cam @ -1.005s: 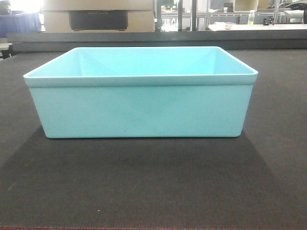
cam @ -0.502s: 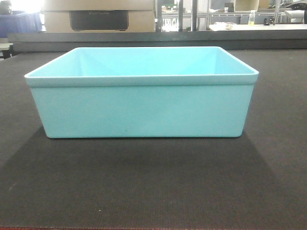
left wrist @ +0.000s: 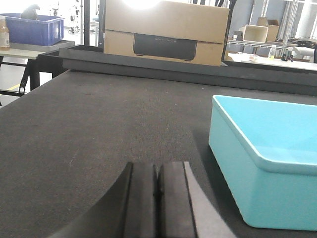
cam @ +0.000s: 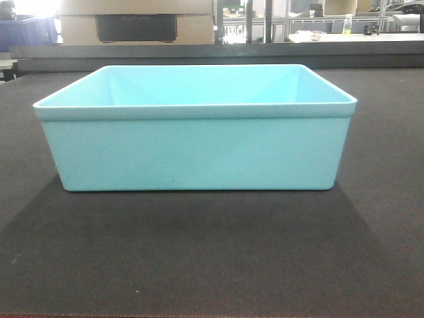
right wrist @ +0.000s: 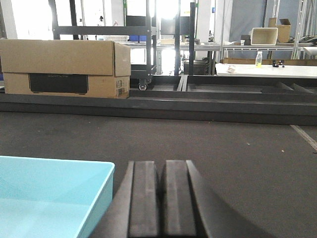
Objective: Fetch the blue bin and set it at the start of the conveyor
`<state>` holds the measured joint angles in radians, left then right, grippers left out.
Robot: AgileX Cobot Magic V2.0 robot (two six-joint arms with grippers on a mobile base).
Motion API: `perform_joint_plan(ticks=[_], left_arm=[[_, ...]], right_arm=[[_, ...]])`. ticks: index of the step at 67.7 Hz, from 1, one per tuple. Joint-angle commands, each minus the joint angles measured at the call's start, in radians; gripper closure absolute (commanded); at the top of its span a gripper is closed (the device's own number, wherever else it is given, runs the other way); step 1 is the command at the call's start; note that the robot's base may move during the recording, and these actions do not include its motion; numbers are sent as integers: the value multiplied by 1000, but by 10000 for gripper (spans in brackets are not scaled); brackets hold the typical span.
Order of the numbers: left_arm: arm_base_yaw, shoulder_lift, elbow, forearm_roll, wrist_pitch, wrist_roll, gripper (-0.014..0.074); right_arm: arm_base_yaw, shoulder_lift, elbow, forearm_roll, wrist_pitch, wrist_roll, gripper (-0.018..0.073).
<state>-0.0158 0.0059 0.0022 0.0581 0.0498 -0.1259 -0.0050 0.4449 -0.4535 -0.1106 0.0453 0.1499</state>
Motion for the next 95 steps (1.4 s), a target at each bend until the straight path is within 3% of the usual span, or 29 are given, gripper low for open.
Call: perform_joint_plan(ticks=[1,31,41,47,56,73,95], left_arm=[[3,-6,-2,-6,-22,4,707],[3,-6,-2,-6,-22,4,707],[3,-6,-2,-6,-22,4,707],[3,-6,-2,-6,-22,4,707],[3,-6,-2,-6,-22,4,707],[3,-6,-2,-6,-22,4,707],[3,-6,-2,-6,-22,4,707]], right_arm=[[-5,-2,1,-7,-25,-3,721],[-5,-2,4,-12,-45,-3,721],[-42,-56,16,4,91,-3,721],[-83,-129,84,25,94,-23,721],[-135,-243,229,178,29,-171,721],[-150,-445,453,176,-20,-171,721],[-150,-445,454,175,-18,-171,721]])
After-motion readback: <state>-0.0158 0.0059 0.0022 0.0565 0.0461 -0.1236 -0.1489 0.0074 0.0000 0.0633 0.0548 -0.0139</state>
